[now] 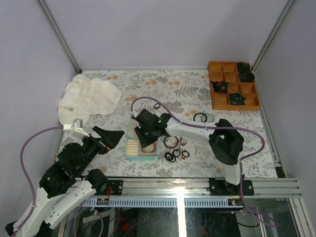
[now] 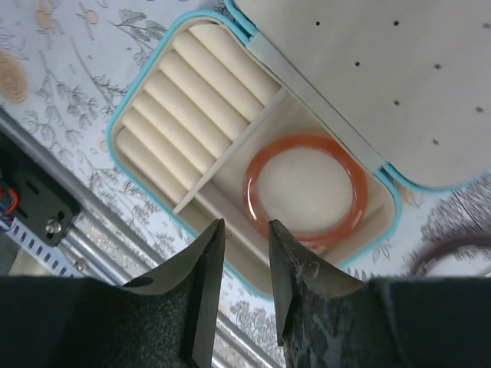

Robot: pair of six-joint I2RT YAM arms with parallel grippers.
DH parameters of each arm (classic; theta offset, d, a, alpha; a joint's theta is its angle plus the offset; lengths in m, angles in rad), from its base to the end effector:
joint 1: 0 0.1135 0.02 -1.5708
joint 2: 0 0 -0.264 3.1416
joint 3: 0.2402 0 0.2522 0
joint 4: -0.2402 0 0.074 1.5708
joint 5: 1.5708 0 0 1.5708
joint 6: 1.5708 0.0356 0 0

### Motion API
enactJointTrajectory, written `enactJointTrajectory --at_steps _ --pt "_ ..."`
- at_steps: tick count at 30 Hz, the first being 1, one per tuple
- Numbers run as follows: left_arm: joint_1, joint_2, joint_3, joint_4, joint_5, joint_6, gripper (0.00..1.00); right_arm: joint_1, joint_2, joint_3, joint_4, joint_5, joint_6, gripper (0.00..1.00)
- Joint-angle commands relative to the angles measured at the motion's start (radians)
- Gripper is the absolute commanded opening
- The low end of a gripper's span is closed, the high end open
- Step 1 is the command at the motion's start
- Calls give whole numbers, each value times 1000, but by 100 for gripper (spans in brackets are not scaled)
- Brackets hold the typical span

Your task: Organize the mixed jewelry

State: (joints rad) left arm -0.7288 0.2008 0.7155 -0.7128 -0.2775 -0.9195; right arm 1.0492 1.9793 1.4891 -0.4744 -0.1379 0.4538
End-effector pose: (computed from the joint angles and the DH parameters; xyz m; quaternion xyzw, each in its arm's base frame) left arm 0.0446 -0.0268 0.3177 -0.1602 0.7543 -0.3880 0.5048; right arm 0.2108 0.3765 0.2036 -0.2989 0.9042 0.2513 0.1727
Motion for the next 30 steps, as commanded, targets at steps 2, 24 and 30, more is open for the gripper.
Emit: enactJointTrajectory --at_steps 2,24,30 --pt "-3 57 19 -11 -58 5 100 8 -203 -74 2 59 -17 36" --pt "-3 545 21 323 -67 63 100 7 -792 -662 46 157 43 42" --pt "-3 634 -23 454 -20 43 100 6 -831 -757 66 143 72 42"
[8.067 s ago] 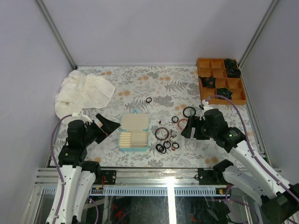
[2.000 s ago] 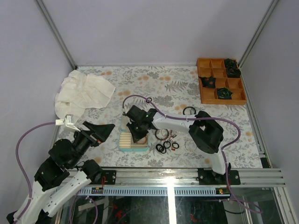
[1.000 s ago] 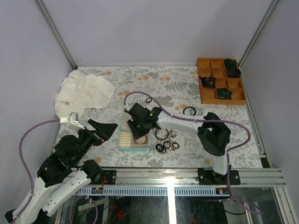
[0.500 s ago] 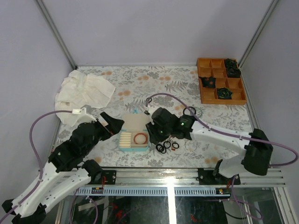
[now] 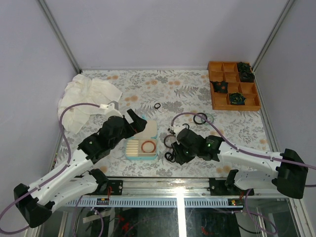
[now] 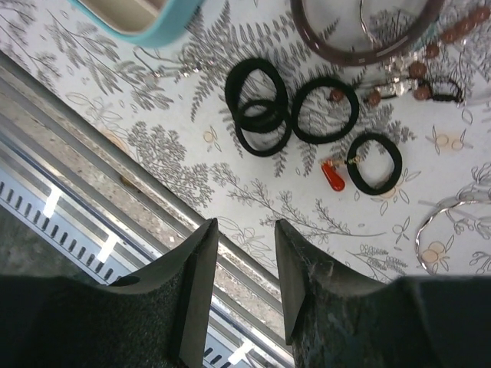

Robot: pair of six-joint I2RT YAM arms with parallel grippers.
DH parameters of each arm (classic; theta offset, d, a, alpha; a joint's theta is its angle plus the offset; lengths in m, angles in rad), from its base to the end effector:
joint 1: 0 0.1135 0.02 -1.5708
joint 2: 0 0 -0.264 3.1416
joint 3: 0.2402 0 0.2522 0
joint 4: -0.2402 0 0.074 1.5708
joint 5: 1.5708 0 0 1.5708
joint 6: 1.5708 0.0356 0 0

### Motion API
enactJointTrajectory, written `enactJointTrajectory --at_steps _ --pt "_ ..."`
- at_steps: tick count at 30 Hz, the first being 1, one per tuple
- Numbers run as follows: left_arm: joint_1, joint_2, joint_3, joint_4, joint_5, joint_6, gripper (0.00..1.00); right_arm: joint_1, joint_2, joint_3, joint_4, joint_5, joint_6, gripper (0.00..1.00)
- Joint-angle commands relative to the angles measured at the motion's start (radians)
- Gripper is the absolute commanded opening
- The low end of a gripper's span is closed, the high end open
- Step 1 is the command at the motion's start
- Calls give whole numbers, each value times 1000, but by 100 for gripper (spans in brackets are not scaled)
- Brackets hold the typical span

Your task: Organize the mixed jewelry

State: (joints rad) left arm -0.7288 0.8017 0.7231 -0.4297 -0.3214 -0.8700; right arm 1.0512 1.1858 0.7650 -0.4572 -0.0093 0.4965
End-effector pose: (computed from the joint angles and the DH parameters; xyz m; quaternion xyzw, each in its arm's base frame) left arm 0.1414 -0.1111 0.2913 -0.1409 0.8432 -0.2624 0.4475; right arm 0.1184 0.2076 0.2285 -0.2591 0.9042 0.2404 0.2398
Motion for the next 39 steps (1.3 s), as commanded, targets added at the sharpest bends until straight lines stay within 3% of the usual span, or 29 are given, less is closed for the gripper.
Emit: enactJointTrajectory --at_steps 1,10,26,39 --pt "-4 43 -36 184 30 -8 100 5 -40 -44 55 13 34 42" --pt "3 31 -15 135 47 30 100 4 -67 -114 144 13 79 41" --pt "63 -138 -61 -31 79 -12 100 6 120 -15 197 -35 54 32" --pt "68 -234 -97 -93 14 -24 100 15 263 67 198 -28 36 33"
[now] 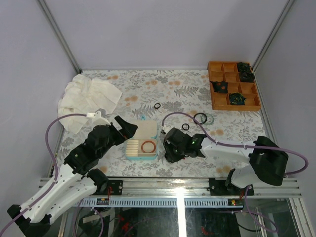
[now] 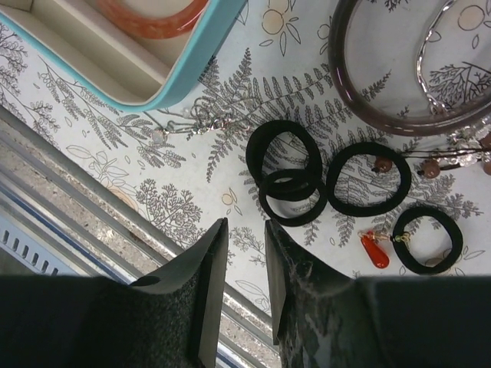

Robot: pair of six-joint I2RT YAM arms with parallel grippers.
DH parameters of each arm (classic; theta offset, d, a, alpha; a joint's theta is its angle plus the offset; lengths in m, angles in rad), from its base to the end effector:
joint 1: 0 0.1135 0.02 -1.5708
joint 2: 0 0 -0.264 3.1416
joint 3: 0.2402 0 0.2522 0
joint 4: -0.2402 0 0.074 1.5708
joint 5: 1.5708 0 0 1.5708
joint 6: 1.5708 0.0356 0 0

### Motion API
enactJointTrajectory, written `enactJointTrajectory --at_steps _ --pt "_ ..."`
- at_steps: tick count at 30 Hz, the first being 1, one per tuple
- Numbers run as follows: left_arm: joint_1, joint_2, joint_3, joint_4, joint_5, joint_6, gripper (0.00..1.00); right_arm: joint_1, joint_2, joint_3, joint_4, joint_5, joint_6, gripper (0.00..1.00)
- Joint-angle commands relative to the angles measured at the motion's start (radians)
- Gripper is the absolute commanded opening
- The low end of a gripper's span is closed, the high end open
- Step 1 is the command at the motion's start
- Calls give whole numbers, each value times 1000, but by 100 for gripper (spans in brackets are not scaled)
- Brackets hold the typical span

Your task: Organize the mixed jewelry

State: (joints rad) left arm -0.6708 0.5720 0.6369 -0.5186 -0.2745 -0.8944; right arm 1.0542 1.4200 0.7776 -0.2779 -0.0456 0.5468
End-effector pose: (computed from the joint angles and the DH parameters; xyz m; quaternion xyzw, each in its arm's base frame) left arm 0.1124 -0.0769 0.2847 -0.1658 0.8267 -0.2879 0.4541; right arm 0.1363 0.2432 0.1886 -0.2448 0.9152 0.2443 0.2070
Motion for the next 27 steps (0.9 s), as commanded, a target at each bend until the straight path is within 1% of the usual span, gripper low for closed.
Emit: enactJointTrajectory --at_steps 1,8,16,27 --pt "10 -3 -11 -4 -31 3 100 12 38 62 16 12 -14 33" --pt "12 -6 -8 -16 -26 12 100 12 117 121 -17 39 -25 33" --pt "14 -20 -11 -26 -32 12 100 12 168 151 -51 66 -35 33" --pt "15 -9 -16 -10 -25 11 100 12 129 116 -57 99 -34 33"
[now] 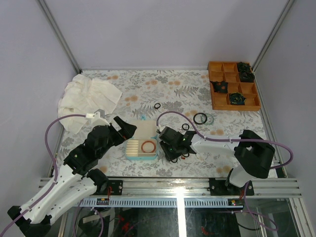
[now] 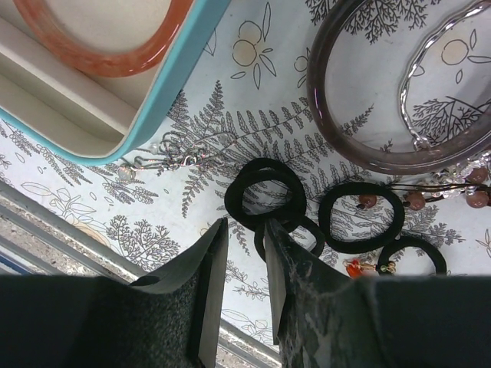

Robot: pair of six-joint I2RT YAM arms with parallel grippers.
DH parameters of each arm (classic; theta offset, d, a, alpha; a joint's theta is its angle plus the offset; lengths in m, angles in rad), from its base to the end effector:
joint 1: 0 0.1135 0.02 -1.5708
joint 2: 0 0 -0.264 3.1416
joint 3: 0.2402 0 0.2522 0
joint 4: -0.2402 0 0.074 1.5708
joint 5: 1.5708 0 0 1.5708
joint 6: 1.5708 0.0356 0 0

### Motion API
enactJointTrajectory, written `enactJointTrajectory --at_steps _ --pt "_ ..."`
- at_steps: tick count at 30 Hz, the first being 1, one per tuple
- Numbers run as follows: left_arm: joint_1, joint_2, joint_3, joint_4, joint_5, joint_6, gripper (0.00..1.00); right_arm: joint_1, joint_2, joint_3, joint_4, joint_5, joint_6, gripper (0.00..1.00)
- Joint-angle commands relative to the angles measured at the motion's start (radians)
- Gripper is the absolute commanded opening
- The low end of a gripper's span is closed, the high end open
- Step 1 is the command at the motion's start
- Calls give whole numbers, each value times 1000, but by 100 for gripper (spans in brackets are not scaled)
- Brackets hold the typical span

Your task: Organize the mixed jewelry

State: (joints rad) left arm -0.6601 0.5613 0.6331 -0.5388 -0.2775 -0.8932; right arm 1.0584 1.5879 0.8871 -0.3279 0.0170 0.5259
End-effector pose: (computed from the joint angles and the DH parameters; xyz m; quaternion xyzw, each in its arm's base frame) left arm 0.1112 -0.0740 0.2827 -0.1701 0.8292 -0.2799 0.4529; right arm 0.1510 0.2673 0.1715 -0.2513 0.9301 0.1848 0.1939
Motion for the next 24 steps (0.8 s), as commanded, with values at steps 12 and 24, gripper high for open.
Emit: enactJointTrajectory --at_steps 12,24 --pt "5 9 -15 23 -10 5 100 9 -137 -58 -11 44 -19 33" --pt "5 14 -13 26 -3 -1 100 20 -109 -90 4 32 -15 31"
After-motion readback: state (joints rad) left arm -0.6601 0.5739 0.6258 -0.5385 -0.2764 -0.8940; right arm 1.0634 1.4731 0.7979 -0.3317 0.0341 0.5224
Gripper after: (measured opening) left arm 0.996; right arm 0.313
